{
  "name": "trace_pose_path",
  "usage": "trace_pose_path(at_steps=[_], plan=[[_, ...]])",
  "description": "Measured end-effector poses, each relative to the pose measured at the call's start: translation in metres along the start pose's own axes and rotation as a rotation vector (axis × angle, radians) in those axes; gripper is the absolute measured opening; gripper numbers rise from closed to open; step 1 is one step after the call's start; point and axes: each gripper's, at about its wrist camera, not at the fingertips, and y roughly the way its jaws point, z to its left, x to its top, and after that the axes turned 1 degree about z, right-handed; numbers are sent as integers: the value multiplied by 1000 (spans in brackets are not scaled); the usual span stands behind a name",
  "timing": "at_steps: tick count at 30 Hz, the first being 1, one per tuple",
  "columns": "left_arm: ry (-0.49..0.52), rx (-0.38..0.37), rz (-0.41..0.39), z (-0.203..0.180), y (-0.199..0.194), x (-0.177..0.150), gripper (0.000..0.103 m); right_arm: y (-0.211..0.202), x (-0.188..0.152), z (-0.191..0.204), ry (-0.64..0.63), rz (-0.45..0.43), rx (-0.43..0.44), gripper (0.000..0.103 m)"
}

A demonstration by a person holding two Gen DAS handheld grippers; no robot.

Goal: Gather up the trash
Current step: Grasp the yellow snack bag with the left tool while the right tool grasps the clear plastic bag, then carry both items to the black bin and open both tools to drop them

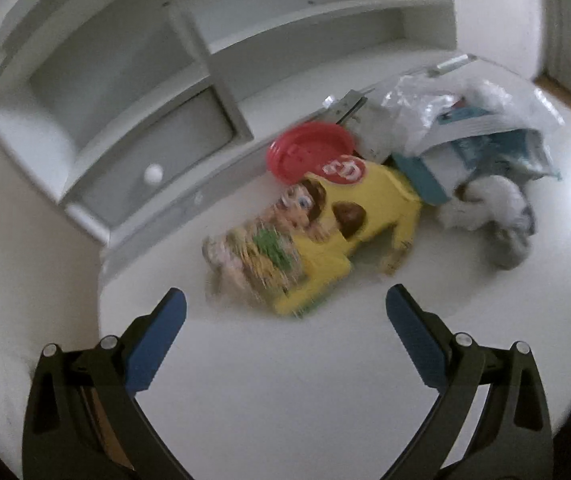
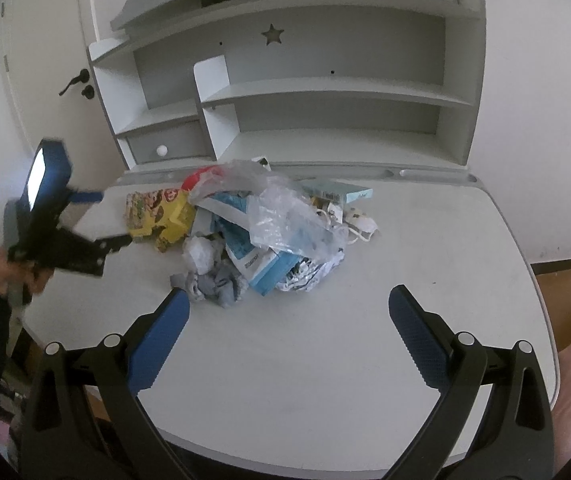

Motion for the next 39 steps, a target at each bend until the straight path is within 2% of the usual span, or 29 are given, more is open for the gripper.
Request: trace_pose_path(at_steps=[2, 8, 12, 13, 14, 16, 19, 21, 25, 27, 28, 29, 32, 34, 36, 39], plan=[[74, -44, 10, 1, 14, 11, 97, 6, 1, 0, -5, 12, 5, 97], [238, -91, 33, -4, 47, 37, 97, 27, 15, -6, 9, 77, 62, 97], [276, -121, 65, -8, 65, 40, 97, 47, 44, -6, -11, 131, 118, 97], [266, -138, 55, -6, 66, 41, 95, 55, 53, -5, -25, 148, 133, 97], [252, -156, 55, -4, 66, 41, 84, 64, 62, -4, -38, 171, 151, 97], [220, -131, 55, 2, 66, 40, 74, 82, 75, -4, -42, 221, 178, 94], [223, -102, 39, -4, 58, 35, 67, 110, 92, -8, -5, 291, 217, 73], [203, -94, 31, -4, 50, 30, 64, 125, 100, -11, 28, 329, 230, 73], [78, -75, 29, 17, 29, 19, 58, 147, 107, -8, 46, 376, 237, 71], [25, -76, 35, 28, 22, 13, 58, 154, 107, -4, 33, 393, 226, 63], [4, -59, 39, 27, 17, 11, 58, 157, 107, -2, 30, 404, 213, 41], [-14, -53, 40, 31, 13, 9, 57, 160, 107, -1, 25, 415, 207, 26], [-101, -35, 31, 42, -4, 6, 57, 149, 109, 1, 26, 368, 202, 17], [-181, -3, 16, 44, -23, 6, 57, 128, 112, 1, 41, 298, 226, 16], [-217, 12, -12, 37, -42, 11, 57, 103, 116, -3, 54, 221, 232, 16], [-244, -14, -85, 11, -75, 28, 57, 57, 114, -27, 106, 106, 236, 16]])
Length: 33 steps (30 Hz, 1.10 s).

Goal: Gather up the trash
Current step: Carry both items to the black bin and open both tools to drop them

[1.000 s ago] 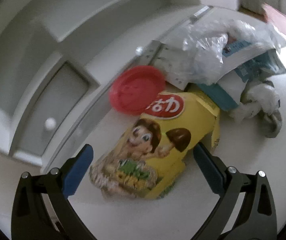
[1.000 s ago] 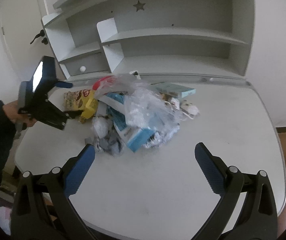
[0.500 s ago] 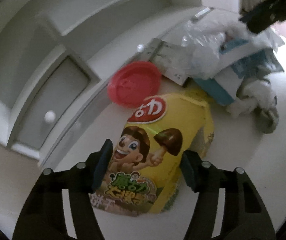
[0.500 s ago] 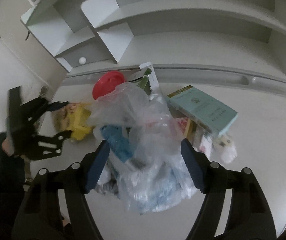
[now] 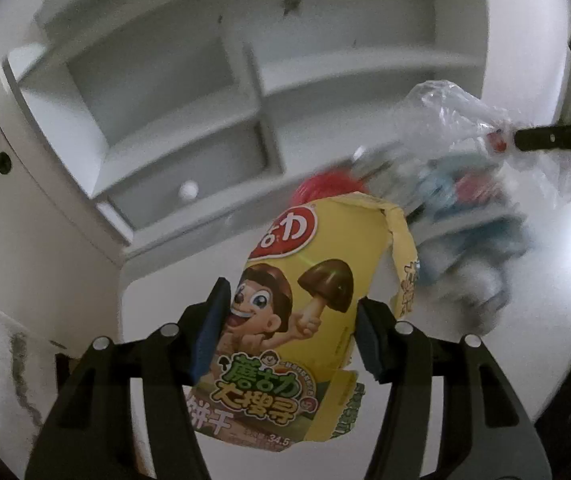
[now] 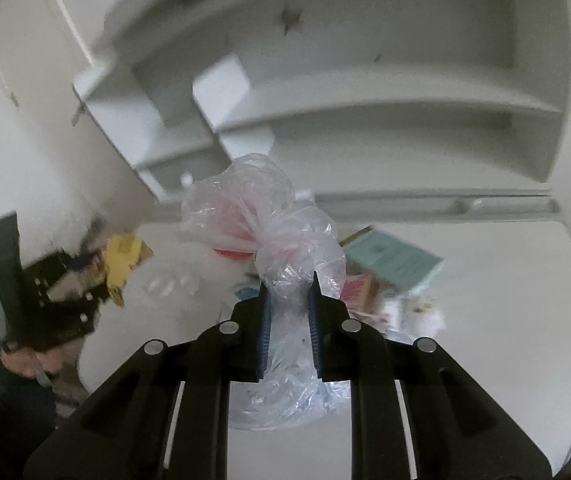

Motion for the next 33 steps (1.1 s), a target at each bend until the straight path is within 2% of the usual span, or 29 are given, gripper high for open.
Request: trace_pose_path(at_steps=[3, 5, 9, 11, 13, 18, 20, 21, 23, 24, 25, 27, 31, 33], plan=[[6, -65, -47, -43, -14, 16, 57, -49, -23, -30, 58, -86, -12, 16], [35, -122, -88, -87, -23, 28, 57, -83, -43, -55, 106, -133, -38, 16], [122, -299, -126, -196, -28, 46, 57, -165, -113, -125, 249, -242, -199, 16], [180, -425, -121, -266, -28, 49, 57, -208, -164, -162, 347, -297, -323, 16], [229, -536, -90, -329, -24, 50, 57, -242, -215, -197, 445, -315, -438, 16], [375, -748, 5, -485, -12, 28, 57, -302, -354, -279, 740, -302, -653, 16], [433, -816, 61, -551, -1, 8, 57, -309, -400, -303, 846, -283, -679, 16], [449, -836, 88, -572, 5, 0, 57, -310, -430, -318, 921, -266, -693, 16], [479, -876, 203, -625, 29, -23, 57, -306, -468, -338, 1010, -240, -701, 16], [488, -892, 241, -639, 39, -31, 57, -302, -485, -347, 1050, -228, -702, 16], [507, -898, 273, -659, 51, -43, 57, -296, -503, -358, 1098, -221, -696, 16], [554, -861, 303, -685, 75, -62, 57, -281, -537, -380, 1196, -195, -669, 16], [577, -831, 403, -723, 118, -96, 57, -247, -568, -406, 1284, -135, -620, 17], [582, -820, 431, -732, 131, -109, 57, -226, -566, -419, 1308, -107, -598, 17]])
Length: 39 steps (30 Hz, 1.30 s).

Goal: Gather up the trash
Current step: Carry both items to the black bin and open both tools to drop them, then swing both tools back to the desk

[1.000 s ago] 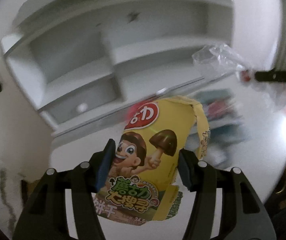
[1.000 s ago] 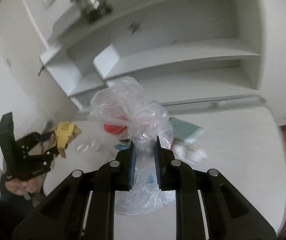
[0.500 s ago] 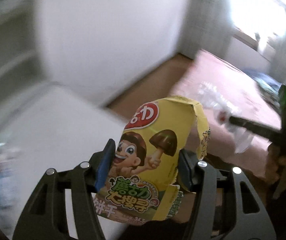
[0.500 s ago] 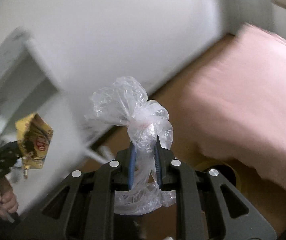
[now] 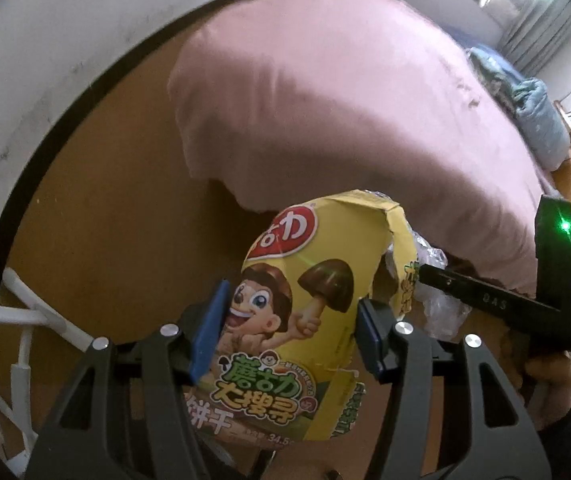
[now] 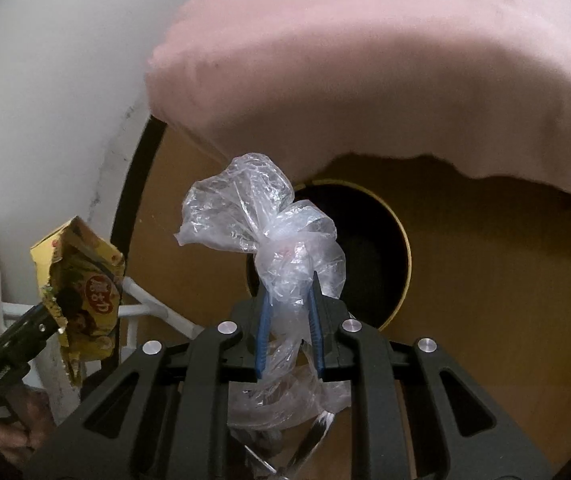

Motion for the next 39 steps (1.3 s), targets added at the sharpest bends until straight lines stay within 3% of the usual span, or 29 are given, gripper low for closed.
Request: trace_pose_path(at_steps=[3, 7, 16, 20, 24, 27, 32, 36, 39], plan=[[-2, 3, 22, 5, 26, 9, 58, 12, 11, -24, 10, 17, 14, 19], [11, 5, 41, 6, 46, 15, 58, 11, 17, -35, 24, 1, 12, 62], [68, -12, 97, -23, 86, 34, 58, -10, 17, -58, 122, -47, 69, 65], [126, -30, 102, -50, 90, 41, 92, -28, 19, -65, 138, -87, 71, 67], [145, -37, 97, -64, 82, 44, 93, -47, 18, -64, 134, -136, 64, 72], [149, -41, 62, -64, 54, 42, 93, -56, 18, -53, 109, -156, 65, 73], [153, 36, -87, -51, -45, 32, 96, -89, 16, -3, -12, -205, 76, 76], [122, 105, -213, -24, -140, 7, 96, -127, 3, 67, -172, -262, 119, 79], [117, 149, -277, 7, -209, -26, 96, -144, -14, 143, -328, -284, 184, 80]])
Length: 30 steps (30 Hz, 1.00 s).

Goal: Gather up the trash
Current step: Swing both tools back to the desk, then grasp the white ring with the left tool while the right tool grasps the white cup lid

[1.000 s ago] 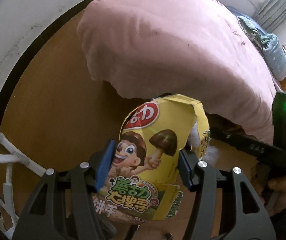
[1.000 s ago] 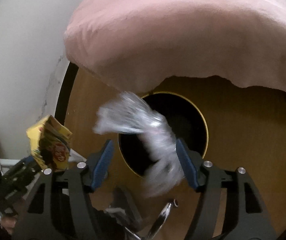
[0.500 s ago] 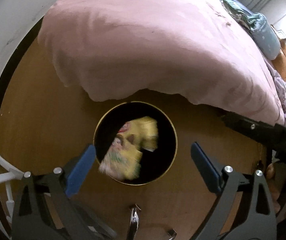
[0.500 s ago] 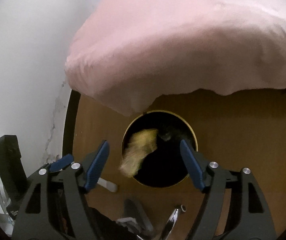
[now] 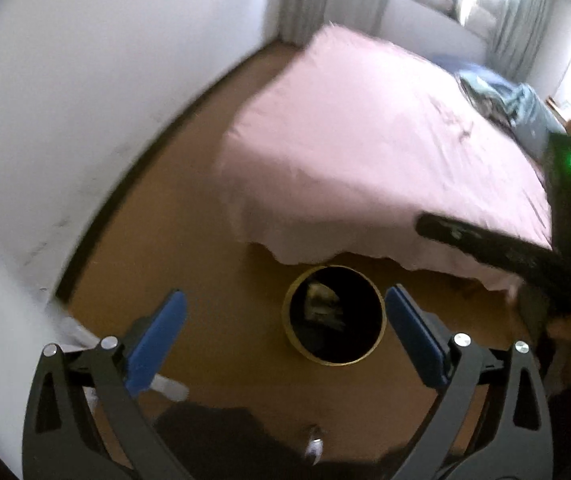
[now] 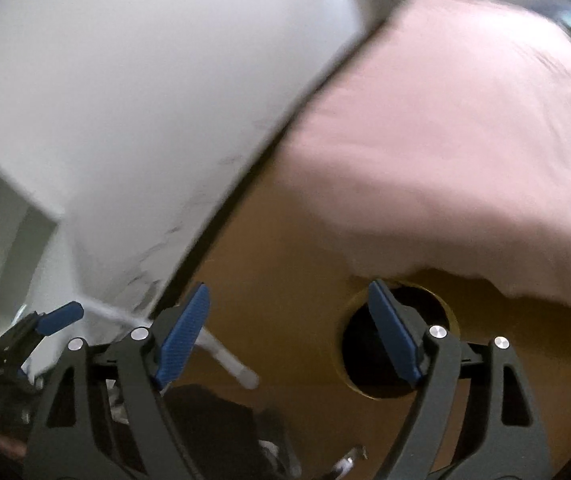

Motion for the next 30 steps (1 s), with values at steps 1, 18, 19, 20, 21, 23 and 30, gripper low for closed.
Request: trace_pose_path(at_steps=[1, 18, 19, 20, 21, 23, 30], plan=[[-2, 43, -18, 19, -25, -12, 96, 2, 2, 34, -62, 1, 43, 80], [-749, 670, -112, 291, -306, -326, 96, 49, -167, 510, -938, 254, 604, 80], [-779, 690, -108, 296, -316, -340, 96, 50, -176, 523, -961, 271, 625, 80], [-796, 702, -106, 303, -321, -350, 96, 47, -187, 535, -984, 288, 641, 80], [-808, 708, -104, 309, -327, -360, 96, 47, -197, 549, -1014, 304, 654, 80], [-820, 712, -97, 326, -338, -384, 96, 44, -214, 568, -1060, 309, 664, 80], [-818, 741, -26, 395, -322, -405, 96, 50, -249, 607, -1117, 362, 688, 80]])
